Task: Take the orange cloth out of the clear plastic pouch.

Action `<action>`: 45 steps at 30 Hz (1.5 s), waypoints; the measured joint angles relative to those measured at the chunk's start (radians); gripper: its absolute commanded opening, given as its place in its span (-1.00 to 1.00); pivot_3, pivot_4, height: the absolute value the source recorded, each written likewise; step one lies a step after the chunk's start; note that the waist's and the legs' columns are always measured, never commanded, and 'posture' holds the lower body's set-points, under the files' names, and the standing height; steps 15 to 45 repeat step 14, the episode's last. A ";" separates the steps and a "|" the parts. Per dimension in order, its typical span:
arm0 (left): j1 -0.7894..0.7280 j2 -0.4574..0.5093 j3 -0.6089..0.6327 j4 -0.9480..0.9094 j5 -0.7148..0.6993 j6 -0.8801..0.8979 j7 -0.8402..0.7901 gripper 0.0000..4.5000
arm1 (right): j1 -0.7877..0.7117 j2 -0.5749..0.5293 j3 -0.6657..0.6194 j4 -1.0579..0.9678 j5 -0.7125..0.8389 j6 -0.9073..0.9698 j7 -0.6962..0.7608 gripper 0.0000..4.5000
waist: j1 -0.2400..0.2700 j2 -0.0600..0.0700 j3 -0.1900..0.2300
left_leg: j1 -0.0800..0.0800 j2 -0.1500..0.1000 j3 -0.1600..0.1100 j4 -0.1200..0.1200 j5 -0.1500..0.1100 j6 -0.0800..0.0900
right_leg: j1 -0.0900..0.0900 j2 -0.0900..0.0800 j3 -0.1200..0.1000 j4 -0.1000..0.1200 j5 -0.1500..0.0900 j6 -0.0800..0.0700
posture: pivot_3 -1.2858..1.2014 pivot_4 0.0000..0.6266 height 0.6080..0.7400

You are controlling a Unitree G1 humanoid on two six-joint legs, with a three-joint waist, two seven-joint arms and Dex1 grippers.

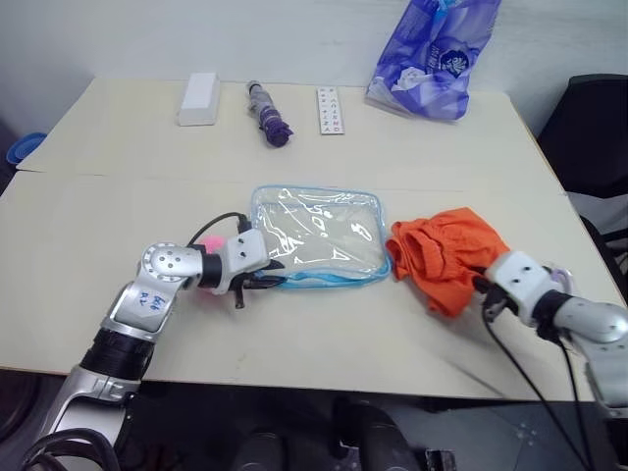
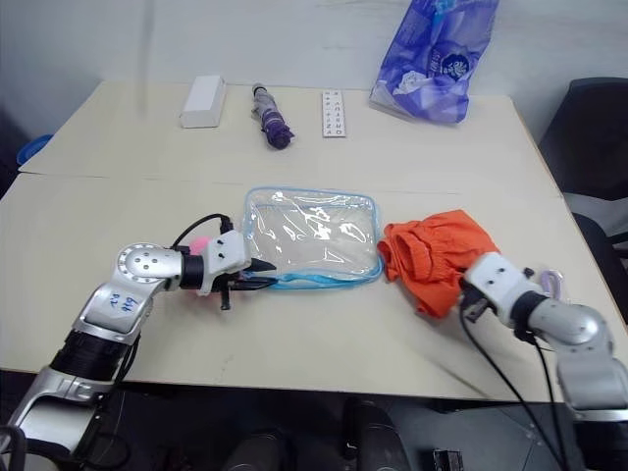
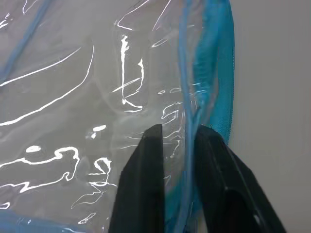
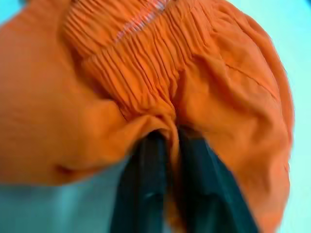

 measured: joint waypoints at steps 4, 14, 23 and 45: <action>0.005 0.029 0.104 -0.076 -0.144 0.144 -0.040 0.49 | 0.025 -0.030 -0.092 -0.086 0.152 0.135 0.079 0.32 | -0.007 0.000 0.000 | 0.000 0.001 -0.002 0.000 0.000 0.000 | 0.000 0.001 0.000 0.001 0.000 0.000 | 0.03 -0.52 1.00; 0.214 0.409 0.466 0.010 -0.349 0.233 -0.297 0.75 | 0.331 -0.230 -0.584 -0.085 0.473 0.494 0.453 0.48 | -0.003 0.002 0.001 | -0.001 0.001 -0.004 -0.003 -0.001 0.001 | 0.000 0.001 -0.002 -0.009 -0.001 -0.001 | 0.03 -0.52 1.00; 0.214 0.409 0.466 0.010 -0.349 0.233 -0.297 0.75 | 0.331 -0.230 -0.584 -0.085 0.473 0.494 0.453 0.48 | -0.003 0.002 0.001 | -0.001 0.001 -0.004 -0.003 -0.001 0.001 | 0.000 0.001 -0.002 -0.009 -0.001 -0.001 | 0.03 -0.52 1.00; 0.214 0.409 0.466 0.010 -0.349 0.233 -0.297 0.75 | 0.331 -0.230 -0.584 -0.085 0.473 0.494 0.453 0.48 | -0.003 0.002 0.001 | -0.001 0.001 -0.004 -0.003 -0.001 0.001 | 0.000 0.001 -0.002 -0.009 -0.001 -0.001 | 0.03 -0.52 1.00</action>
